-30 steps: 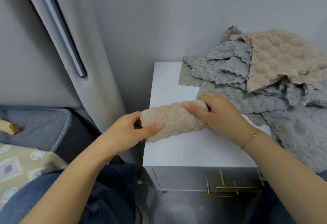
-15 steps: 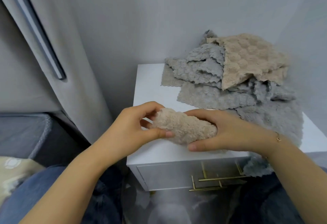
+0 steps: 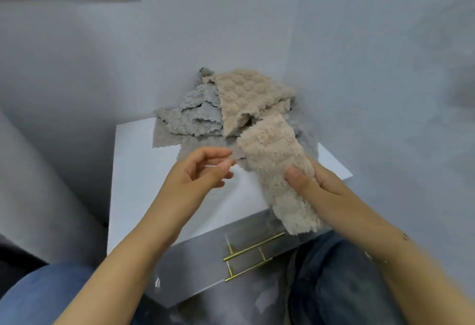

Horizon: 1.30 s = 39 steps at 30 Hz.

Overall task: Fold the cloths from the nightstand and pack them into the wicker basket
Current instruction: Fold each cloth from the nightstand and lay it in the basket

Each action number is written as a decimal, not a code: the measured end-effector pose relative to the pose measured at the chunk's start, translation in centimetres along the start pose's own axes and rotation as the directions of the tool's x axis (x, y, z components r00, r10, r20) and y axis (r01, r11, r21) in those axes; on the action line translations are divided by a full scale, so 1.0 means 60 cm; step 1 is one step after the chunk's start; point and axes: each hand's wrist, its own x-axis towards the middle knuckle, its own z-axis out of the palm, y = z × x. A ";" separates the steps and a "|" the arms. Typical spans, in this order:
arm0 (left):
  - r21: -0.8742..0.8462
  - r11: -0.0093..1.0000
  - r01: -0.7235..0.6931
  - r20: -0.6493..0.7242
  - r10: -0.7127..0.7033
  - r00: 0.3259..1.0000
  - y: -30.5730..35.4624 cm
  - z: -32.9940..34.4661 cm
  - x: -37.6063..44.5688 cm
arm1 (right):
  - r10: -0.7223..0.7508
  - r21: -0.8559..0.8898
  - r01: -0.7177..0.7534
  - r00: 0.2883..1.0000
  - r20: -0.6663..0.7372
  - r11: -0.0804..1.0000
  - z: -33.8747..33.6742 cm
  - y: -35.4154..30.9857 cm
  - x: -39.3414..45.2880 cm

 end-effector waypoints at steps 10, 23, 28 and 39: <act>-0.036 0.997 -0.074 0.317 0.082 0.945 0.059 0.240 -0.083 | 0.173 0.244 -0.053 0.845 -0.506 0.968 -0.118 0.020 -0.241; 0.215 0.962 -0.170 0.768 -0.059 0.637 -0.012 0.526 -0.195 | 0.481 0.512 -0.055 0.440 -0.758 0.857 -0.209 0.174 -0.539; 0.321 0.891 -0.320 0.848 -0.121 0.515 -0.070 0.637 -0.203 | 0.574 0.585 -0.046 0.269 -0.773 0.810 -0.250 0.270 -0.585; 0.423 0.618 -0.662 0.904 -0.235 0.359 -0.222 0.813 -0.159 | 0.815 0.809 -0.106 0.029 -0.579 0.578 -0.331 0.554 -0.627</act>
